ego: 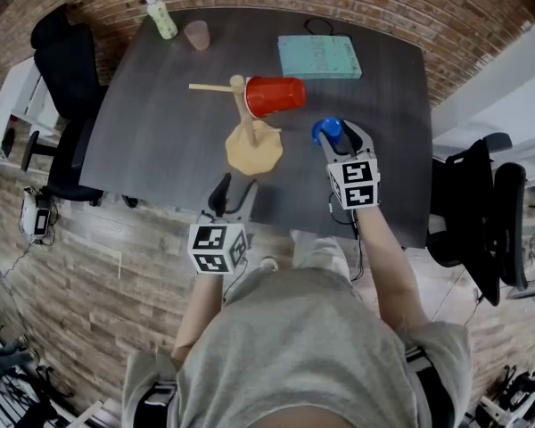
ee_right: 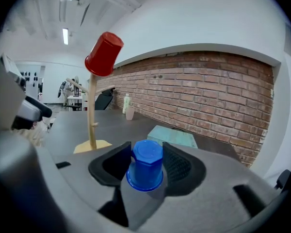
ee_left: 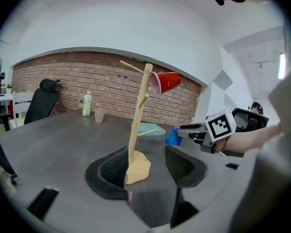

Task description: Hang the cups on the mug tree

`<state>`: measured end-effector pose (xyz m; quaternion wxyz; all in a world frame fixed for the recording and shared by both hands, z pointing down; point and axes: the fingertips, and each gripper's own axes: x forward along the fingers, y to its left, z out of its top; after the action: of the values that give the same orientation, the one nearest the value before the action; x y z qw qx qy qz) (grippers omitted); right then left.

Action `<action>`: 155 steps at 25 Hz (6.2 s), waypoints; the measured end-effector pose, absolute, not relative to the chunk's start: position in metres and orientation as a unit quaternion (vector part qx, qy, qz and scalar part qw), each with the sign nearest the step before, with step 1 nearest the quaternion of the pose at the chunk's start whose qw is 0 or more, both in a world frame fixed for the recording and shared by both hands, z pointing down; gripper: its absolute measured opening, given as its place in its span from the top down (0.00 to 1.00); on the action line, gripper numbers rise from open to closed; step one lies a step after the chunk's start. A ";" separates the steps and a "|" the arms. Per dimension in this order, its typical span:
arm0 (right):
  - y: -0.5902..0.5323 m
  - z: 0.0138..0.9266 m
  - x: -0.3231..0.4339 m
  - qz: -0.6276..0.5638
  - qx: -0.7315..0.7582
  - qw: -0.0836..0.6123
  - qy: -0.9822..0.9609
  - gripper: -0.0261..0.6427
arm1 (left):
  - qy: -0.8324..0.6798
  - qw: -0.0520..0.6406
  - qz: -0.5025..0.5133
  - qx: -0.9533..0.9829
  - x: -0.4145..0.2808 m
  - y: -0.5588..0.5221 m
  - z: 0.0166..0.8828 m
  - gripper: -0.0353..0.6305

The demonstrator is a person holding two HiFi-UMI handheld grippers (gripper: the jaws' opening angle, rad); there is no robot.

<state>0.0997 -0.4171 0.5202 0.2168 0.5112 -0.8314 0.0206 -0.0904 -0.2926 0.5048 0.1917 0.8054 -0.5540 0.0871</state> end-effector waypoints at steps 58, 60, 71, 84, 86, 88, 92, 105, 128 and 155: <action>-0.299 0.361 -0.092 -0.114 0.379 0.106 -0.912 0.65 | -0.610 0.173 0.064 0.771 -0.166 -0.181 0.484 0.60; -0.302 0.366 -0.093 -0.112 0.378 0.111 -0.912 0.65 | -0.610 0.173 0.064 0.770 -0.165 -0.181 0.485 0.60; -0.316 0.388 -0.094 -0.116 0.385 0.139 -0.905 0.65 | -0.607 0.179 0.070 0.771 -0.162 -0.185 0.490 0.60; -0.311 0.396 -0.103 -0.092 0.384 0.127 -0.910 0.65 | -0.599 0.177 0.071 0.777 -0.166 -0.188 0.488 0.60; -0.309 0.398 -0.104 -0.091 0.385 0.129 -0.909 0.65 | -0.597 0.177 0.072 0.779 -0.167 -0.188 0.488 0.60; -0.307 0.399 -0.104 -0.089 0.388 0.130 -0.908 0.65 | -0.595 0.176 0.073 0.781 -0.169 -0.187 0.488 0.60; -0.301 0.399 -0.103 -0.083 0.394 0.128 -0.906 0.65 | -0.590 0.175 0.073 0.785 -0.170 -0.183 0.486 0.60; -0.242 0.397 -0.077 -0.049 0.399 0.096 -0.911 0.82 | -0.601 0.159 0.057 0.781 -0.160 -0.163 0.475 0.66; -0.057 0.412 0.034 0.008 0.383 0.076 -0.921 0.96 | -0.635 0.130 0.051 0.760 -0.073 -0.020 0.442 0.93; 0.048 0.412 0.094 0.003 0.400 0.052 -0.915 0.96 | -0.606 0.121 0.058 0.784 -0.011 0.073 0.444 0.93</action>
<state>0.0945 0.0484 0.4118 0.0518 0.3997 -0.9152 0.0033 -0.0115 0.0731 0.4437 0.1209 0.7840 -0.6062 0.0579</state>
